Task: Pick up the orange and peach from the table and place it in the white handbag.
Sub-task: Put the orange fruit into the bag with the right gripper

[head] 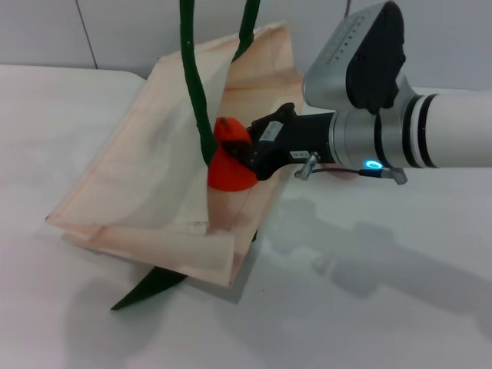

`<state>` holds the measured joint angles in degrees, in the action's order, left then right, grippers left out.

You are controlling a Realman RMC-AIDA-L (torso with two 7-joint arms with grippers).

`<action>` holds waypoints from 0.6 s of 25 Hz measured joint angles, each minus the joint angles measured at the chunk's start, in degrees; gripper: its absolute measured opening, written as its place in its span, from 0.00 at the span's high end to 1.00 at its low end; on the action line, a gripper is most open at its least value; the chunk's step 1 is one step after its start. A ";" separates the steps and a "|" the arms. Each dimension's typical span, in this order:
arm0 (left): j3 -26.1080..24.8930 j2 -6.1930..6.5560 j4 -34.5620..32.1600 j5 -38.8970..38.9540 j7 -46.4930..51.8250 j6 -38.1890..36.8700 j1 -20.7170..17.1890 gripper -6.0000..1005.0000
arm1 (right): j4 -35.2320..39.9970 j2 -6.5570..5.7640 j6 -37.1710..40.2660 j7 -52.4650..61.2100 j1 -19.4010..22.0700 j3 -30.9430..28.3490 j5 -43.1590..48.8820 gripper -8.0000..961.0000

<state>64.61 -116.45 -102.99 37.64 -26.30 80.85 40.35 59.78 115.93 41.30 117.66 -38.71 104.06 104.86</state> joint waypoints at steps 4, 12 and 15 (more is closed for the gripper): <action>0.36 0.00 -0.62 0.08 0.22 -0.06 0.53 0.86 | -0.39 0.12 -0.08 -1.05 -0.67 0.20 -0.06 0.90; 0.35 0.00 -0.92 1.44 0.35 -0.23 1.23 0.86 | -2.62 0.09 -2.22 -3.23 -2.96 1.71 -3.21 0.93; 0.52 0.00 -1.41 1.57 0.43 -0.26 1.31 0.86 | -4.37 0.08 -2.29 -4.91 -3.84 1.98 -4.69 0.93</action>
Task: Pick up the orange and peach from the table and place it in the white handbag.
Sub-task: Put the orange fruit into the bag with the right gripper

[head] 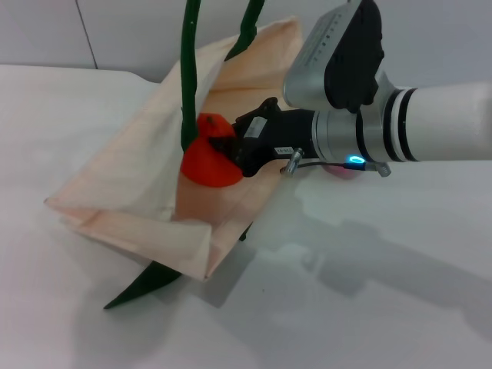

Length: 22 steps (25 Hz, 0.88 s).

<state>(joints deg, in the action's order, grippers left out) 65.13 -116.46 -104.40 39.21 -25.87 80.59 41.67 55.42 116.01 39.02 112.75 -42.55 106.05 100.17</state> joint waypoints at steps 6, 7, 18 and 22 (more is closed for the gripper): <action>0.57 0.00 -1.62 0.16 0.50 -0.11 -0.03 0.87 | -0.86 0.00 0.07 -2.25 -0.67 0.06 -1.41 0.93; 0.58 0.00 -1.67 0.27 0.52 -0.11 -0.03 0.87 | -0.91 0.00 0.28 -2.69 -0.92 0.09 -1.63 0.93; 0.35 0.00 -1.86 0.04 0.56 -0.06 -0.54 0.87 | -1.72 -0.07 0.89 -2.42 -1.46 0.01 -1.95 0.82; 0.13 0.00 -1.86 -0.44 0.56 0.01 -0.95 0.87 | -1.83 -0.19 2.15 -2.17 -1.48 -0.53 -2.02 0.63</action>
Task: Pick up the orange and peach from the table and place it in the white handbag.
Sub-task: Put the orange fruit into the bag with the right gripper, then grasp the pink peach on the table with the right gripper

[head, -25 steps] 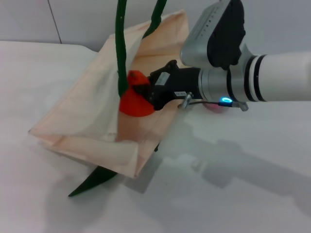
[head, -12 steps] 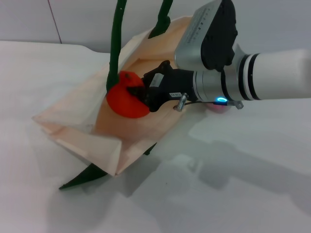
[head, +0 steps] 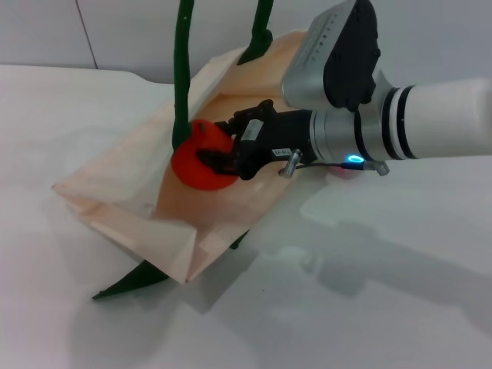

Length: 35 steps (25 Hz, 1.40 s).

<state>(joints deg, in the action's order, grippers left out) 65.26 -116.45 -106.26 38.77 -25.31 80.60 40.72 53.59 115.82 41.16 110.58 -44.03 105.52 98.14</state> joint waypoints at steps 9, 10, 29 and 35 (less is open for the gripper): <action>-0.15 0.04 -0.11 -1.73 0.56 -0.28 -0.90 0.87 | -0.74 -0.29 3.27 0.60 0.40 -1.87 0.13 0.43; -0.17 0.02 -0.13 -2.04 0.59 -0.33 -1.00 0.87 | -0.78 -0.32 3.79 0.61 0.47 -2.43 0.21 0.40; -2.15 0.03 -1.83 -4.22 2.11 -1.05 -4.78 0.87 | 5.19 -0.58 4.51 14.11 6.66 -20.06 28.89 0.23; -2.74 -0.01 -1.94 -6.23 2.62 -1.01 -4.97 0.87 | 6.07 -0.51 4.86 14.44 8.13 -20.75 29.54 0.21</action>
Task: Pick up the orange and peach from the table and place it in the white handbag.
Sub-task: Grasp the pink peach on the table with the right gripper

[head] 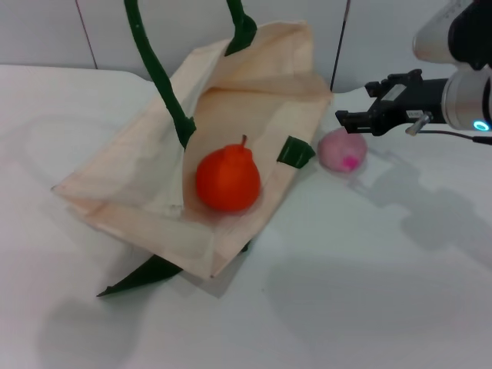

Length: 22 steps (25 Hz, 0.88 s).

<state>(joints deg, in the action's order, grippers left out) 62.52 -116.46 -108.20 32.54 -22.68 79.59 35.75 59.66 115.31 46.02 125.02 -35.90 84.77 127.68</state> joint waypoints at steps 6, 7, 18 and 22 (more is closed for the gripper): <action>-0.14 0.01 0.00 -0.27 0.75 0.15 0.01 0.87 | -0.63 0.11 0.71 0.02 0.23 -0.03 0.10 0.20; -0.19 0.01 0.00 -0.28 0.84 0.18 0.01 0.87 | -0.65 0.15 0.72 0.02 0.27 -0.04 0.11 0.20; -0.20 0.01 0.31 -0.29 1.43 -0.18 -0.49 0.87 | -4.44 0.10 -1.24 0.05 -1.03 -0.13 0.19 0.18; -0.21 0.01 0.38 -0.29 1.43 -0.25 -0.50 0.87 | -8.30 0.03 -2.81 0.05 -3.07 -0.20 0.20 0.16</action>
<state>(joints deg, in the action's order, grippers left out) 62.32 -116.45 -107.82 32.25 -21.26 79.34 35.25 51.35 115.33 43.21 125.07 -38.97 84.58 127.88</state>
